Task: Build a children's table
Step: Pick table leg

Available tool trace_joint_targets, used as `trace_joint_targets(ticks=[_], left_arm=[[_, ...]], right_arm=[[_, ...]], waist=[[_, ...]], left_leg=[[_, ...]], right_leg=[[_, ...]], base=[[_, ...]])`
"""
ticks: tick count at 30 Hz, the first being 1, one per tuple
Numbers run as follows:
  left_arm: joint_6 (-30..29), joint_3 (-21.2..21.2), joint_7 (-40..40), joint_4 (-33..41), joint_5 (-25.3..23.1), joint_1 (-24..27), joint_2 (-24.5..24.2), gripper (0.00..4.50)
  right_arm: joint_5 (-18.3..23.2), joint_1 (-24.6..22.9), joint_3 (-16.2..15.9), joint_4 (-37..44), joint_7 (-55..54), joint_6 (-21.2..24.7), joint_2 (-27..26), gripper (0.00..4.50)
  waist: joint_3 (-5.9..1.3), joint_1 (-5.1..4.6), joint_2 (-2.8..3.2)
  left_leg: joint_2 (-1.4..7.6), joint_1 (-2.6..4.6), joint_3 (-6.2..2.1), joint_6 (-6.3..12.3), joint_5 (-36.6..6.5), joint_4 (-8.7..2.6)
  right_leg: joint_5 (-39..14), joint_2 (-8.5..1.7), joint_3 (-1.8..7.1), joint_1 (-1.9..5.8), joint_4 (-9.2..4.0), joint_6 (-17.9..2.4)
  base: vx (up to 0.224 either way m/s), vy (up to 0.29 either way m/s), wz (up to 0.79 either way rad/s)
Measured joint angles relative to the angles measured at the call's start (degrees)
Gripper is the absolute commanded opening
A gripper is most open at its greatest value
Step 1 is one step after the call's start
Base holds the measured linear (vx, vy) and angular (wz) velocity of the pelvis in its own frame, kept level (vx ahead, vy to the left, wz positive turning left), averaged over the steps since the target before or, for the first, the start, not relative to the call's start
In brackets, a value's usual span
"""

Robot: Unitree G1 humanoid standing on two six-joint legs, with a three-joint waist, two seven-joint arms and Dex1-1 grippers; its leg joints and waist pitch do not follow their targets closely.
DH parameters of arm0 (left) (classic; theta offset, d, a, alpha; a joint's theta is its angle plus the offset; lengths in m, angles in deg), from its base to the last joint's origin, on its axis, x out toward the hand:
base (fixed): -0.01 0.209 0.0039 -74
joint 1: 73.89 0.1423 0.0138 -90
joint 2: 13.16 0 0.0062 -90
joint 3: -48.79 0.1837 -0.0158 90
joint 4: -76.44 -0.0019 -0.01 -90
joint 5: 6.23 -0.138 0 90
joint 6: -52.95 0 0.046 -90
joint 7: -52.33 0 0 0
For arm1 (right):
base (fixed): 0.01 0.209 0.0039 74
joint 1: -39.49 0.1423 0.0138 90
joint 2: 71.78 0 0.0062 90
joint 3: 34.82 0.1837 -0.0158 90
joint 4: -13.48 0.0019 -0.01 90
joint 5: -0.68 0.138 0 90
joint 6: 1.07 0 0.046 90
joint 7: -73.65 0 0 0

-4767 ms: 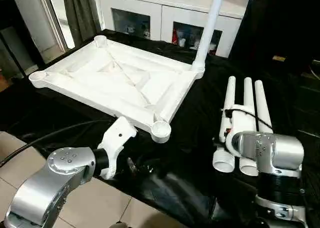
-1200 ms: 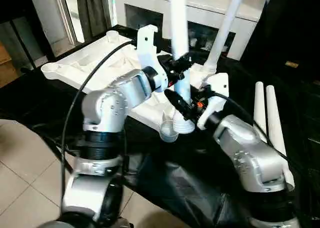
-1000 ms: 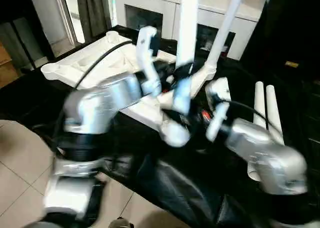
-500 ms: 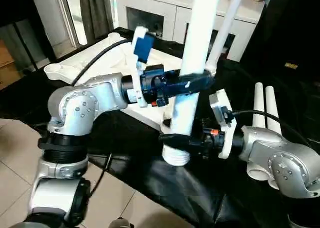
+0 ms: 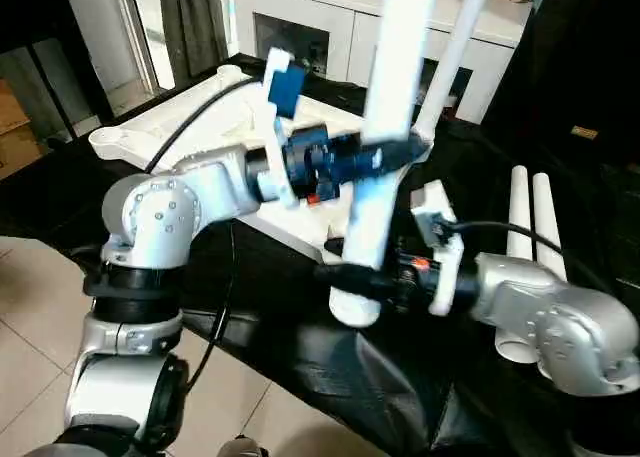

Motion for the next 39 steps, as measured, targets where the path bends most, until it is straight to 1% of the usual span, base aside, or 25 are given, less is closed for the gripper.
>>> trace_joint_targets(ticks=[1,2,3,7,9,13,15,18,21,23,24,28,30,34,35,36,37,38,39], left_arm=[[0.0,0.1,1.2,0.0,-0.7,0.0,0.2,3.16],[0.0,0.2,2.6,0.1,-1.3,0.1,0.4,3.16],[-0.1,0.3,4.3,0.6,-2.0,0.4,0.9,3.30],[-0.1,1.2,10.5,3.2,-4.3,2.6,3.9,3.30],[0.0,1.4,15.9,4.1,-6.4,3.3,6.7,3.30],[3.1,2.1,25.3,3.5,-11.4,5.0,11.9,3.30],[5.9,2.6,30.0,2.2,-14.6,5.1,13.6,3.04],[9.0,2.4,34.2,0.4,-17.5,5.1,14.9,2.97],[10.3,1.4,36.4,-0.3,-18.5,5.0,15.4,2.57],[11.1,0.9,37.1,-0.7,-18.9,4.8,15.6,2.52],[11.5,0.6,37.5,-0.7,-19.0,4.6,15.6,2.25],[12.3,0.1,37.5,-0.7,-19.0,4.3,16.1,2.13],[12.3,-0.4,37.4,-0.7,-18.7,4.3,16.7,1.93],[12.3,-1.1,37.3,-0.4,-17.7,4.3,17.0,1.92],[12.3,-1.1,37.1,-0.4,-17.7,4.3,16.9,1.90],[12.3,-1.1,36.6,-0.4,-17.7,4.3,16.9,1.90],[12.3,-1.2,36.3,-0.4,-17.6,4.4,16.8,1.90],[12.3,-1.5,36.0,-0.4,-17.3,4.4,16.7,1.90],[11.9,-1.4,34.3,-0.3,-16.5,4.4,15.7,1.90]], right_arm=[[-1.1,0.2,0.0,-0.4,-1.6,-0.8,-0.3,2.02],[-2.2,0.5,0.1,-0.8,-3.4,-1.5,-0.8,2.02],[-4.0,0.9,0.1,-1.5,-6.0,-2.6,-1.9,2.02],[-8.5,2.1,-0.6,-3.5,-12.0,-4.2,-4.0,2.01],[-10.7,2.8,-0.7,-5.2,-15.1,-5.2,-5.7,2.01],[-12.7,2.9,-1.1,-7.2,-19.1,-5.9,-8.0,2.00],[-13.8,2.9,-1.6,-7.8,-20.4,-6.2,-8.5,2.00],[-14.4,2.9,-2.6,-7.8,-20.6,-6.9,-9.2,2.00],[-15.2,2.9,-2.9,-7.8,-21.0,-7.3,-9.6,1.98],[-15.6,2.9,-3.0,-7.8,-21.2,-7.5,-9.8,1.98],[-15.7,2.9,-3.2,-7.8,-21.5,-7.7,-10.0,1.97],[-15.9,2.9,-3.2,-7.8,-21.8,-8.4,-10.2,1.97],[-16.4,2.9,-3.2,-7.8,-21.8,-8.7,-10.4,1.97],[-17.1,3.1,-3.4,-7.8,-21.6,-9.6,-10.5,1.97],[-17.2,3.1,-3.4,-7.8,-21.6,-9.7,-10.6,2.32],[-17.1,3.1,-3.4,-7.8,-21.6,-9.7,-10.8,2.53],[-16.8,3.1,-3.3,-7.8,-21.6,-9.7,-11.1,2.67],[-16.6,3.1,-2.9,-7.8,-21.4,-9.7,-11.2,2.69],[-14.8,3.1,-2.1,-7.7,-20.5,-9.0,-11.1,2.75]], waist=[[0.00,0.00,0.00],[0.00,-0.02,0.00],[0.00,-0.06,0.01],[-0.01,-0.13,0.03],[-0.01,-0.09,0.03],[-0.01,-0.16,0.05],[-0.01,-0.17,0.07],[0.00,-0.44,0.09],[0.00,-0.43,0.09],[0.00,-0.35,0.08],[0.00,-0.30,0.09],[0.00,-0.13,0.08],[0.00,-0.16,0.08],[0.00,-0.17,0.08],[0.00,-0.17,0.08],[0.00,-0.17,0.08],[0.00,-0.18,0.08],[0.00,-0.18,0.08],[0.00,-0.17,0.08]], left_leg=[[0.00,0.02,0.00,0.00,0.0,0.00],[0.00,0.02,0.00,0.00,0.0,0.00],[0.00,0.01,0.00,-0.02,0.0,0.00],[0.00,0.00,0.00,-0.03,0.0,-0.01],[0.00,-0.01,0.00,-0.03,0.0,0.00],[0.00,-0.06,0.00,-0.02,0.0,0.00],[0.00,-0.06,-0.01,-0.02,0.0,-0.01],[0.00,-0.05,-0.01,-0.02,0.0,-0.02],[0.00,-0.06,-0.01,-0.02,0.0,-0.01],[0.00,-0.07,-0.01,-0.02,0.0,-0.02],[0.00,-0.09,-0.01,-0.02,0.0,-0.01],[0.00,-0.11,-0.01,-0.02,0.0,-0.01],[0.00,-0.11,-0.01,-0.02,0.0,-0.01],[0.00,-0.11,-0.01,-0.01,0.0,-0.01],[0.00,-0.11,-0.01,-0.02,0.0,-0.01],[0.00,-0.11,-0.01,-0.02,0.0,-0.01],[0.00,-0.11,-0.01,-0.01,0.0,-0.01],[0.00,-0.11,-0.01,-0.01,0.0,-0.01],[0.00,-0.10,-0.01,-0.01,0.0,-0.01]], right_leg=[[0.0,0.00,0.00,0.01,0.00,0.0],[0.0,0.00,0.00,0.02,0.00,0.0],[0.0,0.00,0.00,0.00,0.01,0.0],[0.1,0.00,0.00,0.00,0.00,-0.1],[0.1,0.00,0.00,0.02,-0.02,-0.1],[0.0,0.00,0.00,0.00,-0.10,0.0],[0.1,0.01,0.00,0.00,-0.13,0.1],[0.1,0.01,0.00,-0.01,-0.15,0.2],[0.1,0.01,0.01,-0.01,-0.18,0.2],[0.1,0.01,0.00,-0.01,-0.19,0.2],[0.1,0.01,0.01,-0.01,-0.20,0.2],[0.1,0.01,0.01,-0.01,-0.22,0.2],[0.1,0.01,0.01,-0.02,-0.22,0.2],[0.1,0.01,0.01,-0.03,-0.21,0.2],[0.1,0.01,0.01,-0.03,-0.21,0.2],[0.1,0.01,0.01,-0.03,-0.21,0.2],[0.1,0.01,0.01,-0.03,-0.21,0.2],[0.1,0.01,0.01,-0.04,-0.21,0.2],[0.1,0.01,0.00,-0.04,-0.20,0.2]], base=[[0.000,0.000,0.00],[0.000,0.000,0.00],[0.000,0.000,0.00],[0.000,0.000,0.00],[0.000,0.000,0.00],[0.000,0.000,0.00],[0.000,0.000,0.00],[0.000,0.000,0.00],[0.000,0.000,0.00],[0.000,0.000,0.00],[0.000,0.000,0.00],[0.000,0.000,0.00],[0.000,0.000,0.00],[0.000,0.000,0.00],[0.000,0.000,0.00],[0.000,0.000,0.00],[0.000,0.000,0.00],[0.000,0.000,0.00],[0.000,0.000,0.00]])
